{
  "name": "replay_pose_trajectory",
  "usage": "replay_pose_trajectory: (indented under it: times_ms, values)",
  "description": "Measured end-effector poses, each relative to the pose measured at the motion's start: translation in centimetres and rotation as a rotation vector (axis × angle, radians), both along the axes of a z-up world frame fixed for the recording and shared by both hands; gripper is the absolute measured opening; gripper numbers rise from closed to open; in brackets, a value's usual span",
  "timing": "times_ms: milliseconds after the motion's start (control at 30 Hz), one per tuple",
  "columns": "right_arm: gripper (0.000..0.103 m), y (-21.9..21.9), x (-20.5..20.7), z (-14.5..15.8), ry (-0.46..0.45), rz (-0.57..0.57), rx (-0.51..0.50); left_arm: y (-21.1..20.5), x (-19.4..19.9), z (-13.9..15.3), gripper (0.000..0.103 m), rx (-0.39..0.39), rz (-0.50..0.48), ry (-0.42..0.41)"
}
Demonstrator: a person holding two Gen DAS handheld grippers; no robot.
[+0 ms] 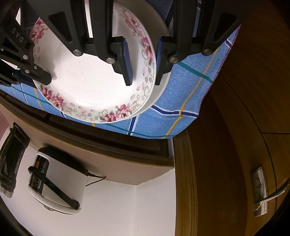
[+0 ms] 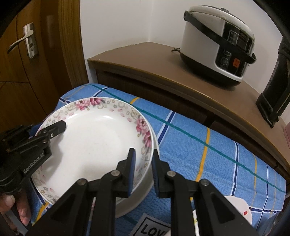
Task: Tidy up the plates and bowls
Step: 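Lower the pink-floral plate onto the grey plate with both grippers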
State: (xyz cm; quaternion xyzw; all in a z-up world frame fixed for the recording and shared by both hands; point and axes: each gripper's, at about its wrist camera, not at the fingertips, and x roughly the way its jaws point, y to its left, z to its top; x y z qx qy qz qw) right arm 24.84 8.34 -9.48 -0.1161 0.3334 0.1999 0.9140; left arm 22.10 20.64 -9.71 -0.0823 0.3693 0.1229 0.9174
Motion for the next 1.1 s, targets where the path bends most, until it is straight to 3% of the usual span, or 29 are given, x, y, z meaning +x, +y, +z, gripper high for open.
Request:
replay_pose_trajectory:
  times_ms: [1100]
  values:
    - [0.018, 0.53, 0.41, -0.38, 0.025, 0.003, -0.04, 0.38, 0.02, -0.16, 0.026, -0.026, -0.038, 0.008]
